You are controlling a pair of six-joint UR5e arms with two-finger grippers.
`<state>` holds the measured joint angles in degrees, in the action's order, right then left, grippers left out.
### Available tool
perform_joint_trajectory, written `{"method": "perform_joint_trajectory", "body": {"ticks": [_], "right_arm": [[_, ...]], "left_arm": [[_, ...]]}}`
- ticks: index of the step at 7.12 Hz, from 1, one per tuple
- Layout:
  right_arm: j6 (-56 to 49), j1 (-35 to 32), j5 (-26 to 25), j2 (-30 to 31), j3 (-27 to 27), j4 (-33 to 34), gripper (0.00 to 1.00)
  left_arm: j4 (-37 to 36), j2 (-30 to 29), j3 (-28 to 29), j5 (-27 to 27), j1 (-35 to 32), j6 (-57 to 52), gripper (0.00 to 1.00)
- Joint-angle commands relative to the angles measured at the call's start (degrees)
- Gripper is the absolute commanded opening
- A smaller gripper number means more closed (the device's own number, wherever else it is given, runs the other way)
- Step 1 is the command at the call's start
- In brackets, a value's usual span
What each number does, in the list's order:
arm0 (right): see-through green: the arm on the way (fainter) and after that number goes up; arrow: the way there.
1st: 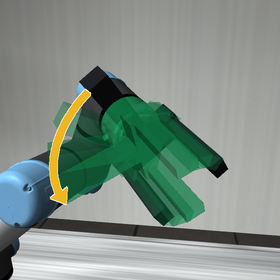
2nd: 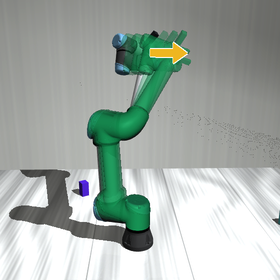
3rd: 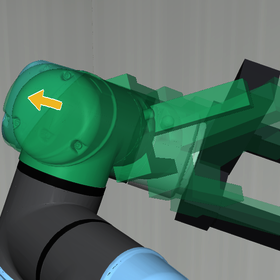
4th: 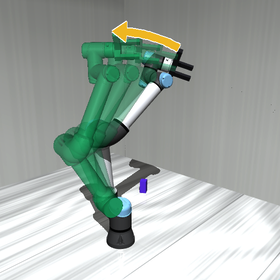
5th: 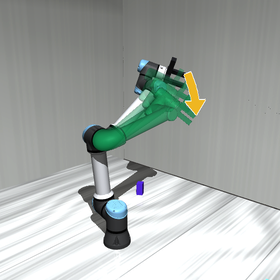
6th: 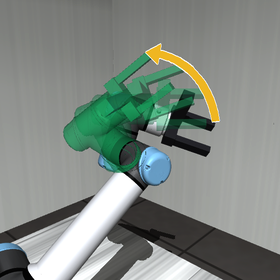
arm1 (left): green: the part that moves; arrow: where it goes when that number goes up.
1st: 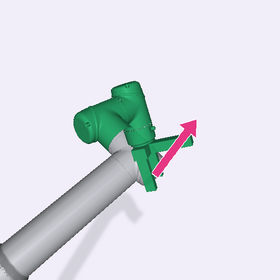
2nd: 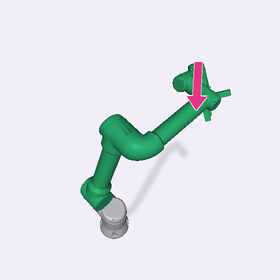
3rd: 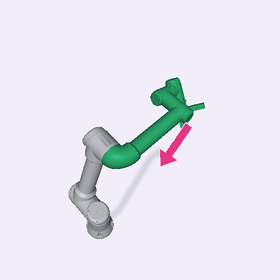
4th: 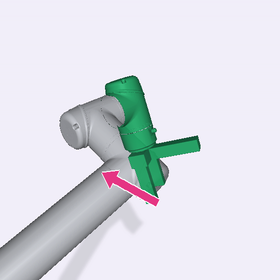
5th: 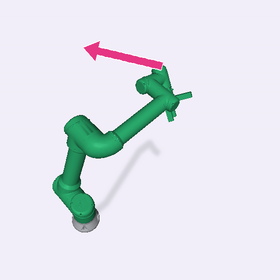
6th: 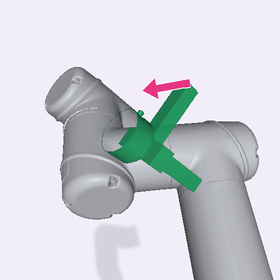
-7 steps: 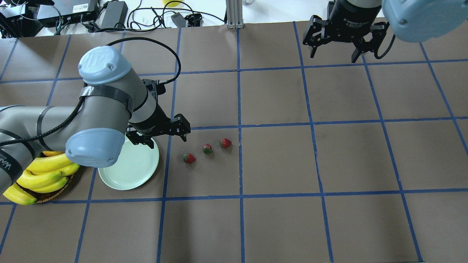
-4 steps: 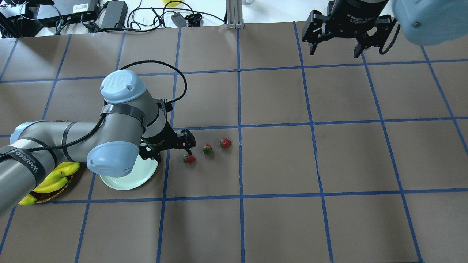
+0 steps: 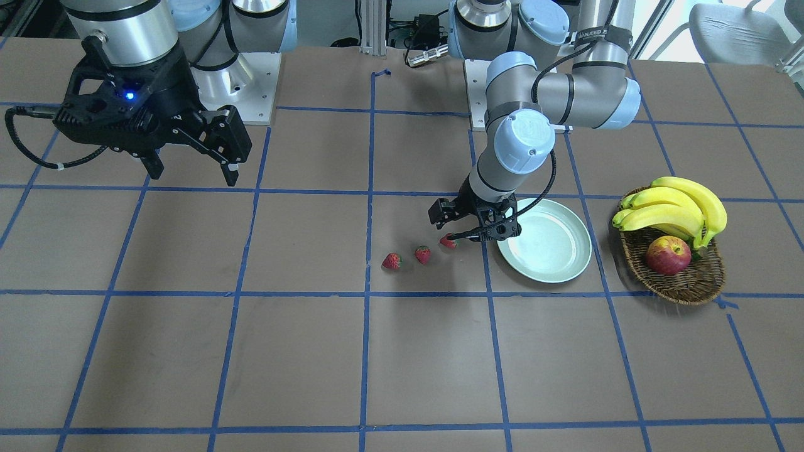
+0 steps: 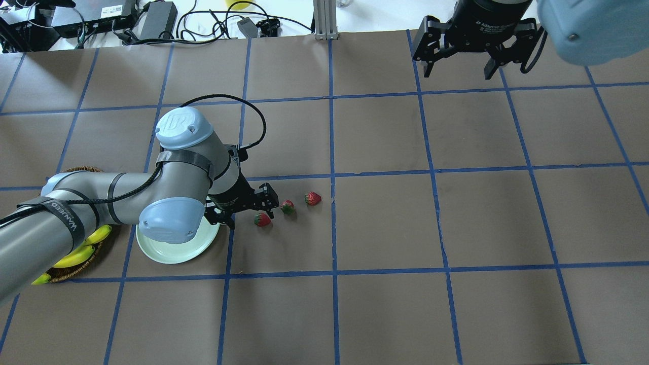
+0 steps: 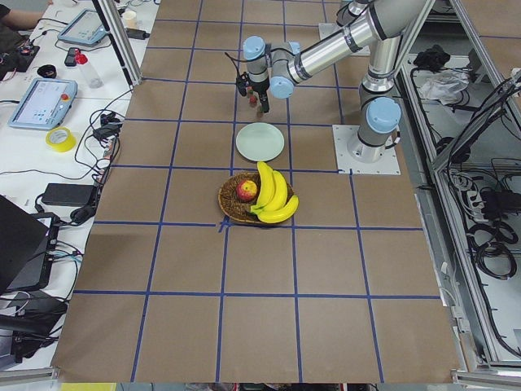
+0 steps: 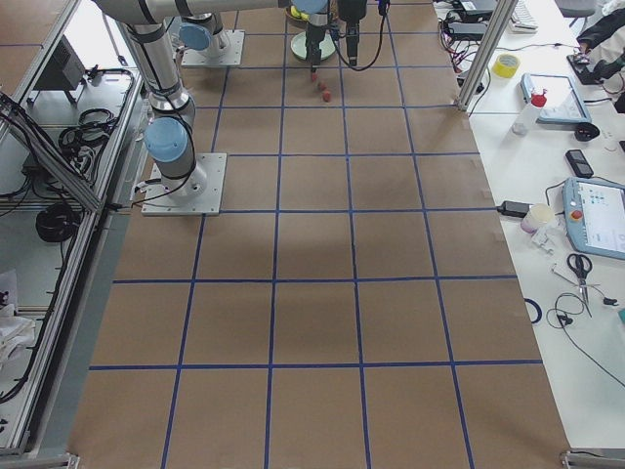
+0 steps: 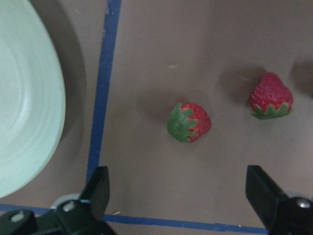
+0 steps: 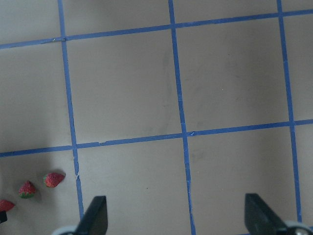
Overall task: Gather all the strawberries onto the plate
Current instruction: 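Reach the left gripper to the strawberry nearest the plate and grasp it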
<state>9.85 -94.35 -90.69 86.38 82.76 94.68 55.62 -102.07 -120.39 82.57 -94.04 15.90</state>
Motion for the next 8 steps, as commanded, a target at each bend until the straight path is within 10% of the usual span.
{"method": "perform_joint_trajectory", "body": {"ticks": [1, 2, 4, 6, 8], "right_arm": [[0.4, -0.3, -0.2, -1.1, -3.6, -2.4, 1.00], [0.6, -0.3, 0.1, -1.6, -4.9, -3.5, 1.00], [0.8, -0.3, 0.1, -2.7, -6.2, -3.6, 1.00], [0.7, -0.2, 0.2, -2.8, -6.2, -3.9, 1.00], [0.7, -0.2, 0.1, -2.7, -5.9, -4.1, 1.00]], "left_arm": [[-3.6, -2.7, 0.1, -0.3, -0.1, -0.1, 0.86], [-3.6, -3.2, 0.0, -0.2, -0.1, -0.2, 0.79], [-3.7, -3.7, 0.1, -0.5, -0.1, 0.0, 0.25], [-3.7, -3.7, 0.5, -5.1, 0.0, 0.0, 0.00], [-1.6, -1.6, 3.5, -2.9, 0.7, -0.1, 0.00]]}}
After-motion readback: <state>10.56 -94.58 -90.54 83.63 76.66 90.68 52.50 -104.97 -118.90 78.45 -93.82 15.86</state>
